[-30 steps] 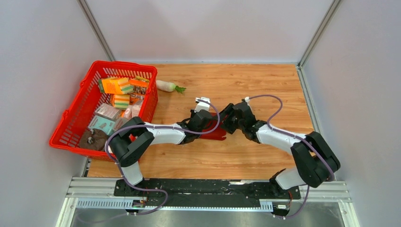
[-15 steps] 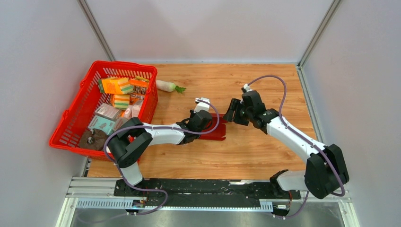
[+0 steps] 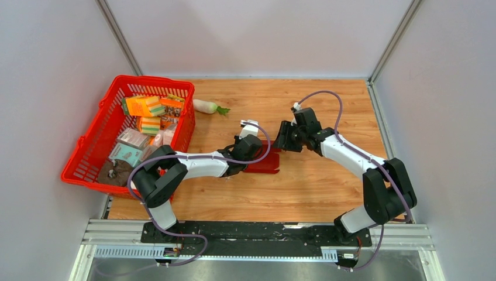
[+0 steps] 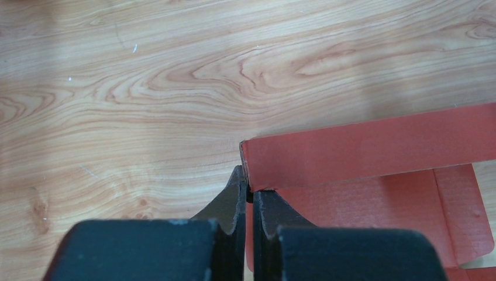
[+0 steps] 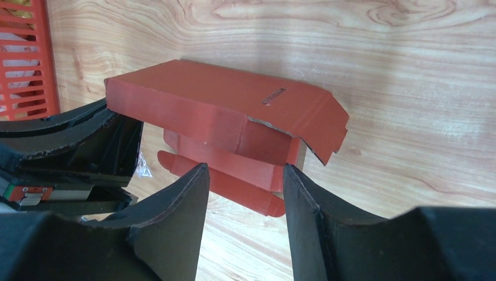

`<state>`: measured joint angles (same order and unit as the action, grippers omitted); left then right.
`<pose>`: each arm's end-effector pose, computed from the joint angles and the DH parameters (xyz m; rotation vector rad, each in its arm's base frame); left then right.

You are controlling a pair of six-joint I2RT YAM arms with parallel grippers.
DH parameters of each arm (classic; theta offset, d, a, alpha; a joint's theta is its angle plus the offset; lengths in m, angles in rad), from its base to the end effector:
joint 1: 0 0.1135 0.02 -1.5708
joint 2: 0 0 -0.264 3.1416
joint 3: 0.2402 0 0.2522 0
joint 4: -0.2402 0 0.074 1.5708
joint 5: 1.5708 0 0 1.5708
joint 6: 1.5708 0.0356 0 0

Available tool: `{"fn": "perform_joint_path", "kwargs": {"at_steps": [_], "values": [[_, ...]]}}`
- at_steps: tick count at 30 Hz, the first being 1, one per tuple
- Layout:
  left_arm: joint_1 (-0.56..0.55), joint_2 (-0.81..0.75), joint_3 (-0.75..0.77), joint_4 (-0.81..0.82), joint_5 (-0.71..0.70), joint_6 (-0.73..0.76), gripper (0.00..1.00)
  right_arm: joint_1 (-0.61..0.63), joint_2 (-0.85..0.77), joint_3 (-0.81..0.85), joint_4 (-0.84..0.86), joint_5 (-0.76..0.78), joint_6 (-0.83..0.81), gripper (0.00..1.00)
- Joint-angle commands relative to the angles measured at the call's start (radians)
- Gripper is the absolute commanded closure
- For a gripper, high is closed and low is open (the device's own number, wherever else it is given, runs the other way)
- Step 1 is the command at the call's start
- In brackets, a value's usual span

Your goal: Fold the paper box

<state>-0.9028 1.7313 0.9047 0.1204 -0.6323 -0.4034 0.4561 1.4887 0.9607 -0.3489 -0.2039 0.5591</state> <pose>0.2336 -0.2621 0.1679 0.2116 2.1115 -0.0432 0.2750 0.1429 0.2213 0.0371 2.5498 0.6757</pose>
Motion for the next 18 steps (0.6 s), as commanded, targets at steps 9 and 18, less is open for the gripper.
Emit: {"fn": "perform_joint_path", "kwargs": {"at_steps": [9, 18], "values": [[0.001, -0.030, 0.040, -0.079, 0.048, -0.020, 1.00, 0.003, 0.058, 0.088, 0.053, 0.006, -0.044, 0.52], [0.001, -0.039, 0.040, -0.082, 0.080, -0.040, 1.00, 0.003, 0.119, 0.066, 0.201, -0.123, 0.056, 0.51]]}}
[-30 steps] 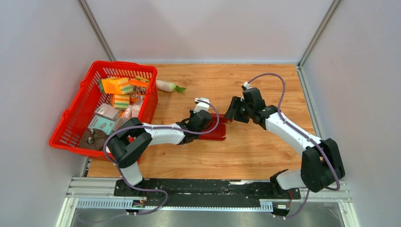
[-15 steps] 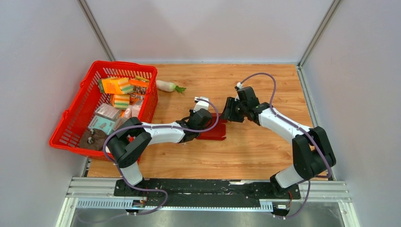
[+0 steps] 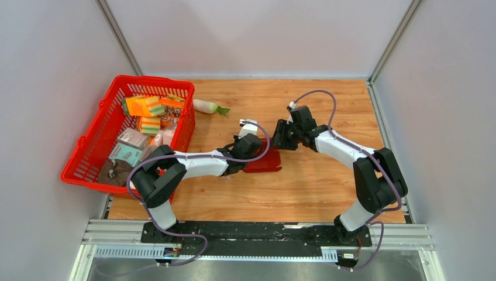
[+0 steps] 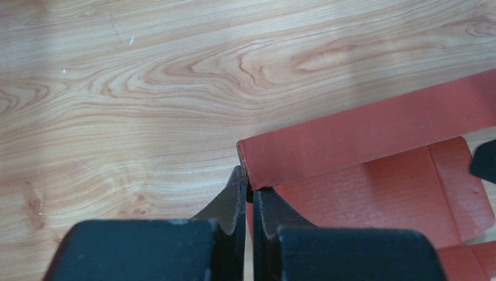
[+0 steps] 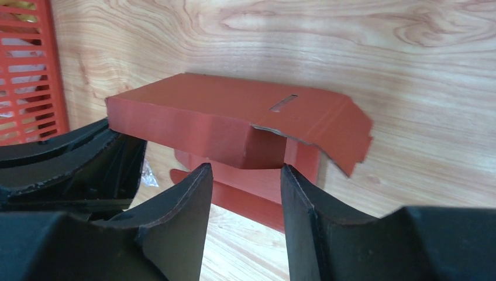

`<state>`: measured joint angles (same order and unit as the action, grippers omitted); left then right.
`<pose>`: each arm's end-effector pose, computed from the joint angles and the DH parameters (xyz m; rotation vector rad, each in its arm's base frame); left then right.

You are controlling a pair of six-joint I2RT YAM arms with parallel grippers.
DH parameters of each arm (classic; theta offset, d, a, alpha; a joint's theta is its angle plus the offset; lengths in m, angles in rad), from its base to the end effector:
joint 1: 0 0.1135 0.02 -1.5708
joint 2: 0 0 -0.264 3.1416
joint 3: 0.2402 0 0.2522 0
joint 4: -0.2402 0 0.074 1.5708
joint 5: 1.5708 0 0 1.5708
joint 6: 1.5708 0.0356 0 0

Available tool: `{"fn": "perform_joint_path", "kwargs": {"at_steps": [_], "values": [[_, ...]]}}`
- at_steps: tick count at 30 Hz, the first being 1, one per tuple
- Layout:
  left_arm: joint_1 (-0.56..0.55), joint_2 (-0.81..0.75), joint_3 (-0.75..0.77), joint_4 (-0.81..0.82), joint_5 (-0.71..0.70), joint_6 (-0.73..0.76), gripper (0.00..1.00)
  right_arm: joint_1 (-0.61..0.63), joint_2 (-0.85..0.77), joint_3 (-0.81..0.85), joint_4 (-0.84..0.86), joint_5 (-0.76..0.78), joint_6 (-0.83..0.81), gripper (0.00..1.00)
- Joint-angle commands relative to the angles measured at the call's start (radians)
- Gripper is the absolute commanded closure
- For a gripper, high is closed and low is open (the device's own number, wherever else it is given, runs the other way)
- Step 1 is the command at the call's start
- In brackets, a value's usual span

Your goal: Fold the paper box

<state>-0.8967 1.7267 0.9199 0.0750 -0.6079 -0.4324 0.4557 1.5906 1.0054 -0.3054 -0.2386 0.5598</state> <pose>0.2347 -0.2612 0.1700 0.2002 2.1426 -0.0599 0.2934 0.1532 0.2077 0.0249 2.5708 0.7110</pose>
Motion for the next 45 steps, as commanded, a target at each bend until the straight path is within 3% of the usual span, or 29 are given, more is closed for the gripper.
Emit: {"fn": "perform_joint_path", "kwargs": {"at_steps": [1, 6, 12, 16, 20, 24, 28, 29, 30, 32, 35, 45], "values": [[-0.005, -0.035, 0.027, -0.040, 0.057, -0.011, 1.00, 0.003, 0.022, 0.016, 0.173, -0.103, 0.066, 0.51], [-0.004, -0.030, 0.033, -0.058, 0.050, -0.046, 1.00, 0.000, 0.019, -0.004, 0.213, -0.160, 0.103, 0.47], [-0.004, -0.024, 0.034, -0.069, 0.048, -0.068, 1.00, -0.002, -0.061, -0.011, -0.025, 0.011, 0.000, 0.44], [-0.002, -0.026, 0.036, -0.069, 0.049, -0.066, 1.00, -0.002, -0.176, -0.036, -0.067, 0.056, -0.026, 0.43], [-0.002, -0.018, 0.051, -0.099, 0.050, -0.060, 1.00, -0.003, -0.173, -0.007, -0.081, 0.067, -0.025, 0.42], [-0.001, -0.018, 0.054, -0.109, 0.051, -0.062, 1.00, -0.003, -0.133, 0.025, -0.078, 0.065, 0.000, 0.50], [0.001, -0.033, 0.059, -0.136, 0.051, -0.068, 1.00, -0.002, -0.159, -0.057, -0.003, 0.082, -0.023, 0.62], [0.001, -0.033, 0.065, -0.145, 0.045, -0.075, 1.00, -0.002, -0.165, -0.073, 0.012, 0.106, -0.034, 0.67], [0.002, -0.032, 0.069, -0.156, 0.043, -0.081, 1.00, -0.002, -0.172, -0.088, 0.025, 0.125, -0.064, 0.80], [0.002, -0.033, 0.071, -0.162, 0.048, -0.088, 1.00, 0.011, -0.172, -0.122, 0.043, 0.197, -0.096, 0.95], [0.002, -0.027, 0.073, -0.162, 0.054, -0.100, 1.00, 0.028, -0.150, -0.146, 0.090, 0.216, -0.141, 1.00], [0.001, -0.007, 0.102, -0.211, 0.059, -0.123, 1.00, 0.086, -0.034, -0.142, 0.184, 0.387, -0.248, 1.00]]}}
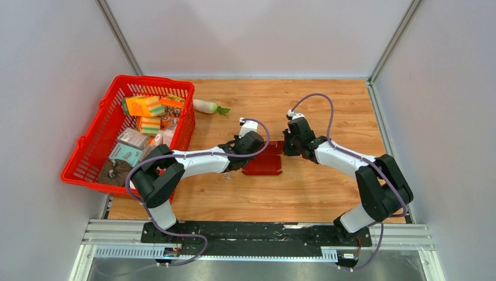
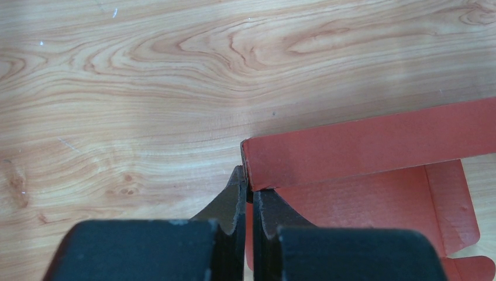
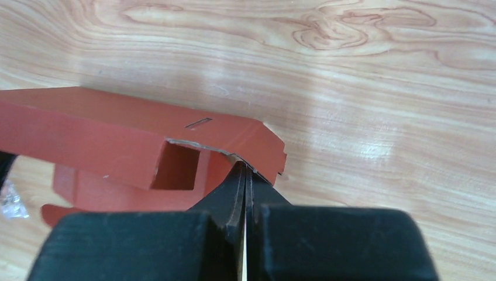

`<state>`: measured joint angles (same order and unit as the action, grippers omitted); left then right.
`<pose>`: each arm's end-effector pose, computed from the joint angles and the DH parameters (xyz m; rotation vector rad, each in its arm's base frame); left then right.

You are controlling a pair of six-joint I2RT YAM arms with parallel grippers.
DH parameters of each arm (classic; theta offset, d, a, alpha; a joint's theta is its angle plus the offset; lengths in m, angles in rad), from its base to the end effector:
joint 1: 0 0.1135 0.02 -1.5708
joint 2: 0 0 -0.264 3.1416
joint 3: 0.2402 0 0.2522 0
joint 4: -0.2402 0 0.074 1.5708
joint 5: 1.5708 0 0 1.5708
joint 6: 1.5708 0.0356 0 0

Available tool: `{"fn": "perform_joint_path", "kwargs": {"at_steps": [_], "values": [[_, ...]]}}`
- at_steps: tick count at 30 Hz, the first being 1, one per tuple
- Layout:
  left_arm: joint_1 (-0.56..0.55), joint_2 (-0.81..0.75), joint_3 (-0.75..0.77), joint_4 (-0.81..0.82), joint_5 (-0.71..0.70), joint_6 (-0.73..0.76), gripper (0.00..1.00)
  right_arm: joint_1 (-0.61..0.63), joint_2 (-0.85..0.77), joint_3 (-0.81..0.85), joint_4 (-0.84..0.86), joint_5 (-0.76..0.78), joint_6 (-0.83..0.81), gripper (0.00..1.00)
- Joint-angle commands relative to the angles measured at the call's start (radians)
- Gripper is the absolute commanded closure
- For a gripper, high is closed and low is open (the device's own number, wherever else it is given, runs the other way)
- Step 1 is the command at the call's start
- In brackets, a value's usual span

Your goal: Fold the paper box

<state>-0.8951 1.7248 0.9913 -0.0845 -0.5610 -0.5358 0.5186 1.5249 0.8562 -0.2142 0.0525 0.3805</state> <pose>0.2361 -0.2642 0.1789 0.1483 2.2336 -0.0930 0.2674 0.1505 0.1878 -0.1478 2.4761 0.3274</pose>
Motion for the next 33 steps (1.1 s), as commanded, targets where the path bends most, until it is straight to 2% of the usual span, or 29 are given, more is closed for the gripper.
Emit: {"fn": "perform_joint_path", "kwargs": {"at_steps": [1, 12, 25, 30, 33], "values": [[0.001, -0.005, 0.030, -0.051, 0.010, -0.021, 1.00, 0.027, 0.040, 0.007, 0.095, 0.119, -0.075, 1.00], [0.001, 0.010, 0.036, -0.047, 0.026, -0.038, 1.00, 0.050, 0.119, -0.029, 0.165, 0.156, -0.061, 1.00], [0.001, 0.018, 0.033, -0.037, 0.042, -0.050, 1.00, 0.075, 0.078, -0.026, 0.246, -0.002, -0.138, 1.00], [0.001, 0.012, 0.030, -0.035, 0.042, -0.049, 1.00, 0.077, 0.139, 0.047, 0.184, -0.020, -0.144, 1.00], [0.001, 0.009, 0.029, -0.037, 0.038, -0.046, 1.00, 0.077, 0.124, 0.037, 0.162, -0.014, -0.134, 1.00]]}}
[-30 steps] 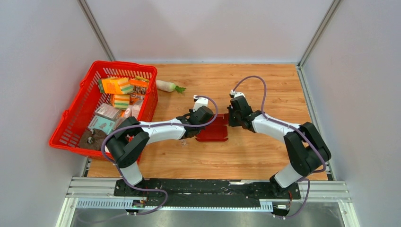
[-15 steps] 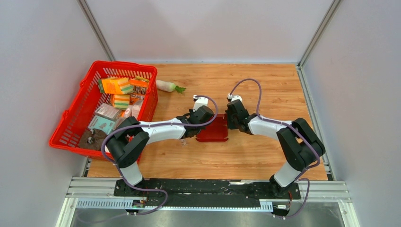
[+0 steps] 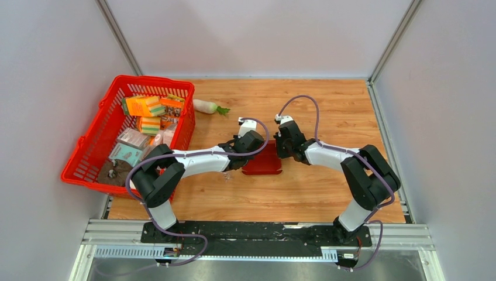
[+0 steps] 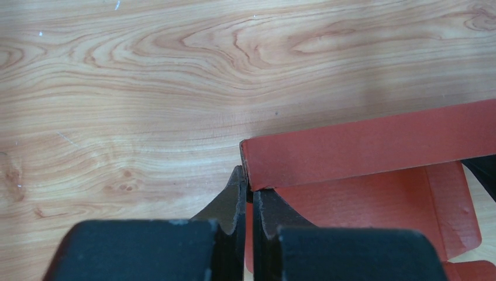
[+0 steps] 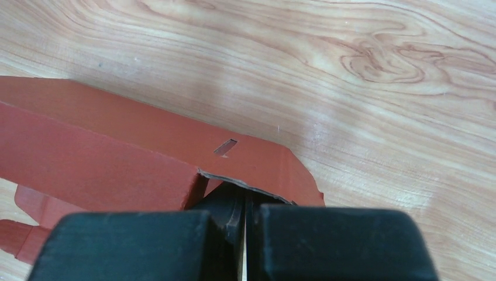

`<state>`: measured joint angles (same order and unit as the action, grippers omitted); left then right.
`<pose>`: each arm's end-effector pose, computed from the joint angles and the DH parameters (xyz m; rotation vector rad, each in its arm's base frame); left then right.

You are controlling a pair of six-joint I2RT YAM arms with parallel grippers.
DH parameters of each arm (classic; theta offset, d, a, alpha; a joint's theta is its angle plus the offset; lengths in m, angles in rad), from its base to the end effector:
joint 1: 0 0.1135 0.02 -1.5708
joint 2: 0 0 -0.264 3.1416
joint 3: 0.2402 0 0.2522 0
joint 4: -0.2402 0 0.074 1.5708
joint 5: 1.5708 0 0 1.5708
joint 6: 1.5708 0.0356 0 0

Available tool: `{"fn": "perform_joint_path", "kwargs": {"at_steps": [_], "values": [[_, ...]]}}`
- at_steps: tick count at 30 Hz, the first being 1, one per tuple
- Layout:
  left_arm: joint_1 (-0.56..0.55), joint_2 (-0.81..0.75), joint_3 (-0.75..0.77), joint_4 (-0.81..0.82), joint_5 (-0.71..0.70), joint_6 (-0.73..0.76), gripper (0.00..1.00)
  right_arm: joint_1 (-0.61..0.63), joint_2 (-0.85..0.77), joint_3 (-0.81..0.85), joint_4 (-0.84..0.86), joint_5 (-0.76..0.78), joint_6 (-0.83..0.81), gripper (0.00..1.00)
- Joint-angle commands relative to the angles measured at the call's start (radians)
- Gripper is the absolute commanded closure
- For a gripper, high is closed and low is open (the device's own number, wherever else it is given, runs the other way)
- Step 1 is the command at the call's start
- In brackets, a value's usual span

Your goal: Fold the paper box

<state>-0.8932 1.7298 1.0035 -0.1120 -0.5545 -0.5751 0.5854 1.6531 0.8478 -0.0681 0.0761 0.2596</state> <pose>0.2369 -0.2644 0.1788 0.1136 2.2542 -0.1025 0.2724 0.1773 0.1576 -0.3655 2.4340 0.2814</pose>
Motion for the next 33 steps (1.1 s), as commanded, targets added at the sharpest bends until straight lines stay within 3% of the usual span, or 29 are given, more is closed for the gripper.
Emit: {"fn": "perform_joint_path", "kwargs": {"at_steps": [1, 6, 11, 24, 33], "values": [[-0.001, 0.002, 0.015, -0.006, 0.030, -0.005, 1.00, 0.010, -0.022, 0.031, 0.022, -0.033, -0.008, 1.00], [-0.001, 0.001, 0.004, 0.000, 0.022, 0.009, 1.00, 0.010, -0.230, -0.038, -0.064, 0.072, 0.072, 0.98], [-0.001, 0.004, 0.001, 0.008, 0.022, 0.012, 1.00, 0.010, -0.335, -0.078, -0.157, 0.154, 0.061, 0.88], [-0.001, -0.013, -0.013, 0.026, 0.019, 0.046, 1.00, 0.008, -0.164, 0.007, -0.099, 0.180, -0.059, 0.69], [-0.001, -0.016, -0.017, 0.034, 0.024, 0.067, 1.00, 0.007, -0.122, 0.025, -0.064, 0.188, -0.100, 0.65]]}}
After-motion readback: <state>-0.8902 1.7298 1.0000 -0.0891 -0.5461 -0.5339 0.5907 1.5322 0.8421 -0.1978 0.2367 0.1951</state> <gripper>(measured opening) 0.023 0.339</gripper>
